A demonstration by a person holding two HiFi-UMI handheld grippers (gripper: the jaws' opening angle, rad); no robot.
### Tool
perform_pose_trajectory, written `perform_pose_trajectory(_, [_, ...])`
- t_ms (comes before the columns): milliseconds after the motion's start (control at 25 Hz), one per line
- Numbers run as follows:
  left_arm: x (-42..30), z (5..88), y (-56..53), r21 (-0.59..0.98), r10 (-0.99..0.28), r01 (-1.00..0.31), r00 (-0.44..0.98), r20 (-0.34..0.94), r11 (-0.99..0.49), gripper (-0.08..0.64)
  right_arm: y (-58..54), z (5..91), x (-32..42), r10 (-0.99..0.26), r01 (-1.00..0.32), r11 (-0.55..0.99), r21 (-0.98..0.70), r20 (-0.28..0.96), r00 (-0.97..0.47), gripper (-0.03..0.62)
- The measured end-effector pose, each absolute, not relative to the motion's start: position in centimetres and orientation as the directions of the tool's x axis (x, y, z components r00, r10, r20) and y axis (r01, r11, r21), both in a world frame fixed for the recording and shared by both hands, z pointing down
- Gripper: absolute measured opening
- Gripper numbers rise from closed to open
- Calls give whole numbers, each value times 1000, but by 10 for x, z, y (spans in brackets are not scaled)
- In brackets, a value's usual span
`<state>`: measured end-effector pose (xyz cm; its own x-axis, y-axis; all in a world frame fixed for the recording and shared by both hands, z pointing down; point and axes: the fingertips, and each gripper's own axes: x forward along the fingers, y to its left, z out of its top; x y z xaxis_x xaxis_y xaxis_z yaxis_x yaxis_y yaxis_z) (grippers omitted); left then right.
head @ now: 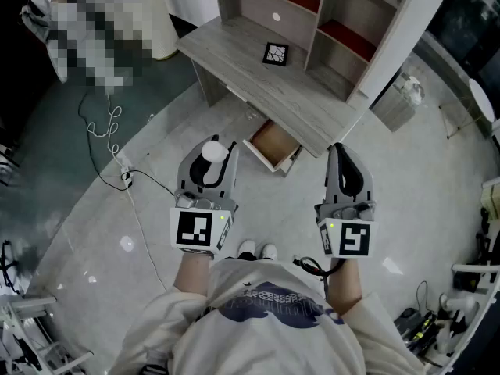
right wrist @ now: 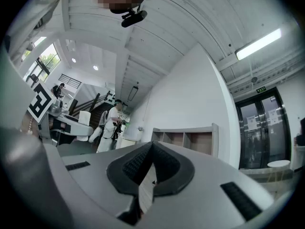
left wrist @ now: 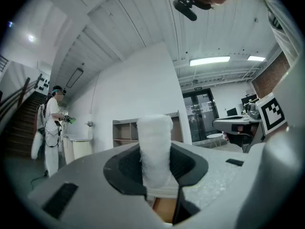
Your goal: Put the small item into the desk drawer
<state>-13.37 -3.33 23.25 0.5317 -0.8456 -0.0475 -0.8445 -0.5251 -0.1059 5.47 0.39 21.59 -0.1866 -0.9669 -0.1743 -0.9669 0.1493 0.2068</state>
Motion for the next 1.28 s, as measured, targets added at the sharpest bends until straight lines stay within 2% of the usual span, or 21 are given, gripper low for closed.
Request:
perform_pose_trajectory(600, [-131,240,-31,-98,-852,-849,523,-13,-520,135,7,218,49,-965,-958,180,224,-149,-216,-3])
perform_pose_trajectory(1080, [-141,249,-24,-115,-875,-868,482,37,-483,135,14,223,82,-957,-971,235,47,-166,-240,-2])
perform_pose_trajectory(1120, [-142,248,-23,-121,-877,-869,479,37,-480,135,14,224,83,-954,-967,250,43,-160,-253,8])
perform_pose_trajectory(1200, [-144,247,-22,-138,-880,-870,473,38,-474,135,15,224,85,-946,-958,287,28,-152,-288,99])
perform_pose_trajectory(1280, [-146,248,-22,-157,-885,-871,464,42,-465,135,17,225,91,-942,-954,300,20,-151,-299,110])
